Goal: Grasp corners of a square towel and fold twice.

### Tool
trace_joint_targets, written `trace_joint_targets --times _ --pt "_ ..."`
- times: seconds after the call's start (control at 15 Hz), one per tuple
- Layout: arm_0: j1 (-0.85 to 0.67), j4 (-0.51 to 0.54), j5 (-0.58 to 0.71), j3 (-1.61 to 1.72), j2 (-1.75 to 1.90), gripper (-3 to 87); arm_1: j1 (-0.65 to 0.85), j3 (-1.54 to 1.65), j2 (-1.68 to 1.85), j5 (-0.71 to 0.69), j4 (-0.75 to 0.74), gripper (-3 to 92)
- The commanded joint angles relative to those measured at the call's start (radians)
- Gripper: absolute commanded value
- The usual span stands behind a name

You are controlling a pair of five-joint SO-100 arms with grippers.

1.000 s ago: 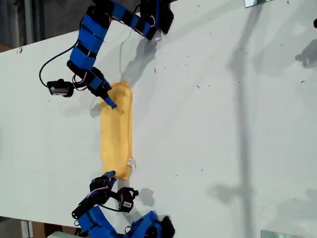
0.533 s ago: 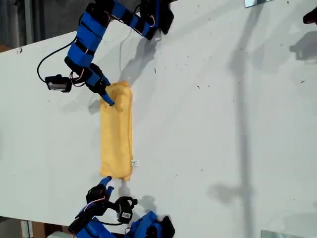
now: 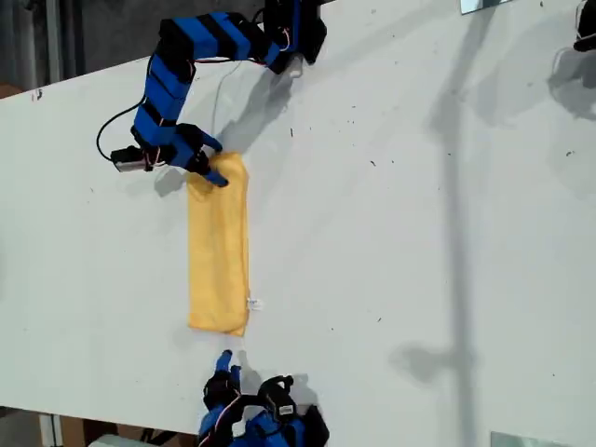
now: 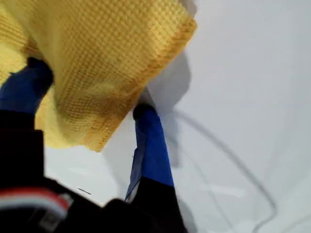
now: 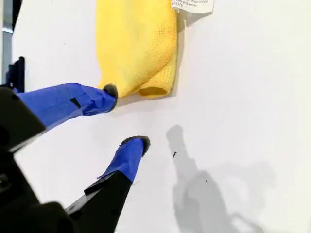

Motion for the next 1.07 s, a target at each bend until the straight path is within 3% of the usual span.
trace_joint_targets --times 0.0,0.27,0.4,0.53,0.67,0.8,1.0 --pt "-0.005 0.023 -0.02 0.106 0.158 13.7 0.054 0.089 0.025 0.071 -0.012 -0.1" --pt "0.008 0.072 -0.046 0.242 0.388 13.0 0.19 0.603 0.457 0.158 -0.186 -0.1" --pt "0.008 0.078 -0.058 0.255 0.407 12.9 0.158 0.655 0.718 0.225 -0.086 -0.1" --pt "0.008 0.078 -0.06 0.259 0.408 12.8 0.166 0.571 0.94 0.273 0.055 -0.1" --pt "0.006 0.08 -0.061 0.262 0.419 12.6 0.117 0.362 0.937 0.275 0.11 -0.1" --pt "0.005 0.081 -0.058 0.264 0.42 12.5 -0.02 0.123 0.758 0.224 0.037 -0.1" --pt "0.008 0.086 -0.054 0.265 0.431 12.5 -0.201 -0.195 0.431 0.106 -0.19 -0.1"
